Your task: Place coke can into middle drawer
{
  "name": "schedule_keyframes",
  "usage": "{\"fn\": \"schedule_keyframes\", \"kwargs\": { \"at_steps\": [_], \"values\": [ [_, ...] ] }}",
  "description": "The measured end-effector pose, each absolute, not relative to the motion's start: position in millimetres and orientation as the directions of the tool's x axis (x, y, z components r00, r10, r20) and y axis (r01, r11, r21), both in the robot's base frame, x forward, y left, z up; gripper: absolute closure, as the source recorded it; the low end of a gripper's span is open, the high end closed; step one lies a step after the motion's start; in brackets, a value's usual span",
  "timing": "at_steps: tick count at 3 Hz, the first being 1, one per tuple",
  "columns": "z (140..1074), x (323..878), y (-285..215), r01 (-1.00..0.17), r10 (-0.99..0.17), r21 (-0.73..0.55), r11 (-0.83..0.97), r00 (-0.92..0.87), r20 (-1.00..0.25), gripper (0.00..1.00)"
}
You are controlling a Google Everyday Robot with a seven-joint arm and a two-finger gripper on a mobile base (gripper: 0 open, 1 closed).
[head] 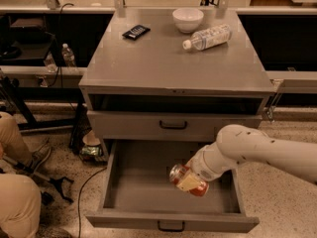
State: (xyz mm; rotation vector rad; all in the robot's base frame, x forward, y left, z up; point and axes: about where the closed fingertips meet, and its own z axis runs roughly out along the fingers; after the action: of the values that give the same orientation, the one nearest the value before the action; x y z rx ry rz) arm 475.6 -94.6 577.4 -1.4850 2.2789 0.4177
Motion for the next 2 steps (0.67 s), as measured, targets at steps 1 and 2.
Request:
{"fn": "schedule_keyframes", "kwargs": {
  "at_steps": [1,2],
  "values": [
    [514,505,-103,-0.833,-0.732,0.042,0.552,-0.508,-0.454,1.0],
    [480,518,-104,-0.789,-0.689,0.055,0.612,-0.565,-0.454,1.0]
  ]
}}
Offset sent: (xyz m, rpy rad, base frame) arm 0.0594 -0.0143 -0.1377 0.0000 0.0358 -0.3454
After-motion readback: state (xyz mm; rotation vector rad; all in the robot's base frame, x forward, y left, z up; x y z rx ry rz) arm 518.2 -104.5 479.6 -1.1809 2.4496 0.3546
